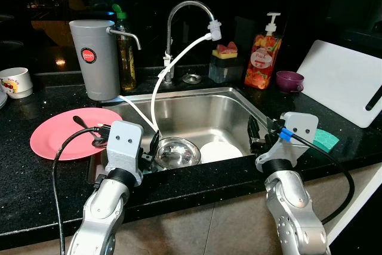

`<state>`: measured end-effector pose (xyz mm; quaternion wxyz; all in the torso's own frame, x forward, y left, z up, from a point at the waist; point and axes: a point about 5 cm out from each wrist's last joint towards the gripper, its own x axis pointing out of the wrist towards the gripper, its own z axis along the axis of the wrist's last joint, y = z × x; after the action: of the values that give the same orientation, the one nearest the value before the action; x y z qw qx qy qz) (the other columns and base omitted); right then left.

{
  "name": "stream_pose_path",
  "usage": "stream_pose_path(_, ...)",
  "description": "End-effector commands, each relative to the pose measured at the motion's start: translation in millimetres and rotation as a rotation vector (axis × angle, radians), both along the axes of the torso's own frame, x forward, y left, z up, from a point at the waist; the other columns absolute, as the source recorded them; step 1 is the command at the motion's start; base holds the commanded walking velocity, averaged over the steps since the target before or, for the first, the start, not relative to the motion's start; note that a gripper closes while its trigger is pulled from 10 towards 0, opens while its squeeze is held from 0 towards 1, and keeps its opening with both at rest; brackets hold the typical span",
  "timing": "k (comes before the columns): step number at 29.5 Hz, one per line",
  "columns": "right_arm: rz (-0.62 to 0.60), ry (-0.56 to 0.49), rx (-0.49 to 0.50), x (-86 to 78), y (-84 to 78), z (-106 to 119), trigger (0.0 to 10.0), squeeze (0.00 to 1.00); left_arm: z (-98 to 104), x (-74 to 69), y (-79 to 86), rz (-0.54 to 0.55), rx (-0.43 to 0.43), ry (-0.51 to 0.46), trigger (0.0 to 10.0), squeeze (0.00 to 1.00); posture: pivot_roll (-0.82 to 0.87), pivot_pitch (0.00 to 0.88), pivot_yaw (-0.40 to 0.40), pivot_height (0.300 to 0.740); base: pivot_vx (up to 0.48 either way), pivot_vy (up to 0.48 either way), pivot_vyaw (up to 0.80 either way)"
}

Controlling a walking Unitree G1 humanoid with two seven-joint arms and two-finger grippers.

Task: Kitchen organization

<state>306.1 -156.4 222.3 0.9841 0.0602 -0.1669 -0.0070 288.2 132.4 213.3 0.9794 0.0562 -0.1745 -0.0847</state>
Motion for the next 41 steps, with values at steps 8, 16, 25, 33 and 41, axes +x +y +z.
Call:
stream_pose_path(8, -0.006, -0.009, 0.0, -0.6, -1.3, 1.6, 10.0, 0.0, -0.6, 0.5, -1.5, -0.006, 0.006, 0.002, 10.0, 0.0, 0.1, 0.04, -0.046, 0.74, 0.0, 0.0, 0.0)
stream_pose_path(16, -0.004, -0.011, -0.001, -0.3, -1.1, 1.9, 10.0, 0.0, -1.0, 0.8, -1.7, -0.007, 0.006, 0.002, 10.0, 0.0, 0.1, 0.036, -0.048, 0.74, 0.0, 0.0, 0.0)
stream_pose_path(25, -0.005, -0.011, -0.001, -0.4, -1.2, 1.8, 10.0, 0.0, -1.3, 0.7, -1.9, -0.008, 0.006, 0.002, 10.0, 0.0, 0.1, 0.034, -0.048, 0.74, 0.0, 0.0, 0.0)
stream_pose_path(33, -0.006, -0.011, 0.001, -0.2, -1.0, 2.1, 10.0, 0.0, -1.0, 0.9, -1.2, -0.005, 0.007, 0.003, 10.0, 0.0, 0.11, 0.039, -0.046, 0.74, 0.0, 0.0, 0.0)
stream_pose_path(41, -0.007, -0.01, 0.003, -0.5, -1.0, 1.6, 10.0, 0.0, -1.3, 0.5, -1.0, -0.004, 0.007, 0.003, 10.0, 0.0, 0.11, 0.039, -0.046, 0.74, 0.0, 0.0, 0.0)
